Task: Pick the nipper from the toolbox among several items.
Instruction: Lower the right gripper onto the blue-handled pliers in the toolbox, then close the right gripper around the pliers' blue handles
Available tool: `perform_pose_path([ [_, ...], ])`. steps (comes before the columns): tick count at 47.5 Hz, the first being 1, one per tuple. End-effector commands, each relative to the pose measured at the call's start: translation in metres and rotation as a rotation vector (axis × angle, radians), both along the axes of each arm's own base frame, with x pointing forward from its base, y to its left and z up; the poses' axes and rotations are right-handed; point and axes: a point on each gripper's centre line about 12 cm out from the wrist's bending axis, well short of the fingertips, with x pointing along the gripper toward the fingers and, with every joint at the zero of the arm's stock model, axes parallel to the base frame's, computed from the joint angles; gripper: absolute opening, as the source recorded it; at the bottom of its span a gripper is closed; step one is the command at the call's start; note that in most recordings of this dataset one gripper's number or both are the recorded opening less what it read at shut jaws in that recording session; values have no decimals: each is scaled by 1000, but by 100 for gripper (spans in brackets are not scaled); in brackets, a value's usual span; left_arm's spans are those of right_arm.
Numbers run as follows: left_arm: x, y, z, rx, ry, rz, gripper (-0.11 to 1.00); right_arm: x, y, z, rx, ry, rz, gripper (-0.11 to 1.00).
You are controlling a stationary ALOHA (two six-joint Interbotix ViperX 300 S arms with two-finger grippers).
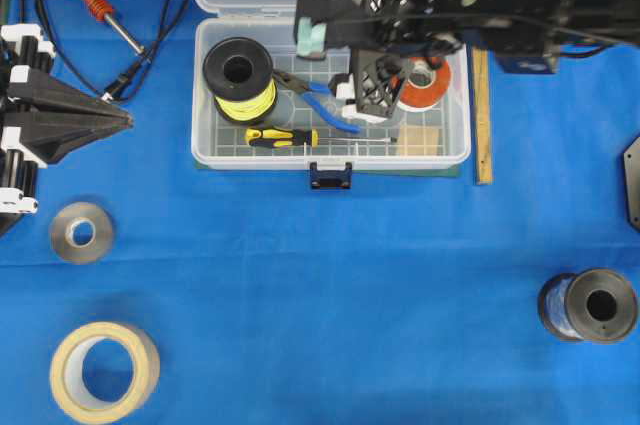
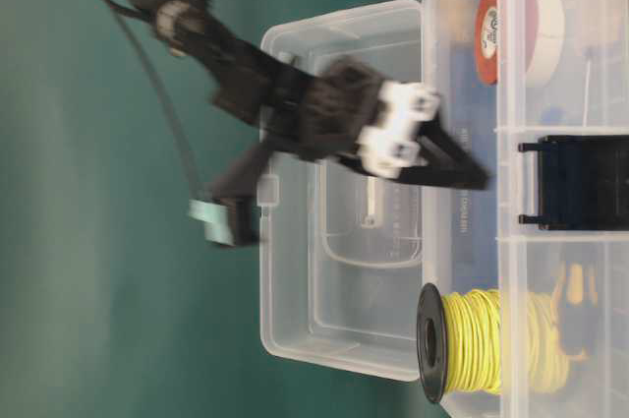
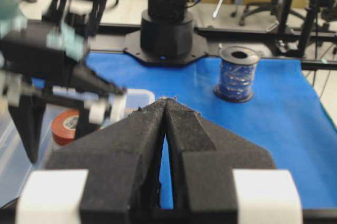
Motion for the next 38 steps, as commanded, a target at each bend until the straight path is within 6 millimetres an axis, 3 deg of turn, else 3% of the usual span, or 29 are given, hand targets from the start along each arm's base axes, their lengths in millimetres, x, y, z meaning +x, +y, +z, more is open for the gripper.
perform_pose_path([
  [1,2,0,3,0,-9,0,0,7,-2,3,2,-26,-8,66],
  [17,2,0,2,-4,-5,0,0,12,-2,-24,21,-3,-12,63],
  [20,2,0,1,-3,-3,0,0,12,-1,-26,20,-1,-9,53],
  [27,1,0,1,-5,-5,0,0,13,1,-25,21,0,-4,14],
  [33,0,0,2,-6,-6,0,0,11,1,-14,14,-23,-6,13],
  [38,0,0,2,-6,-6,-2,0,9,-1,11,-2,-76,-11,13],
])
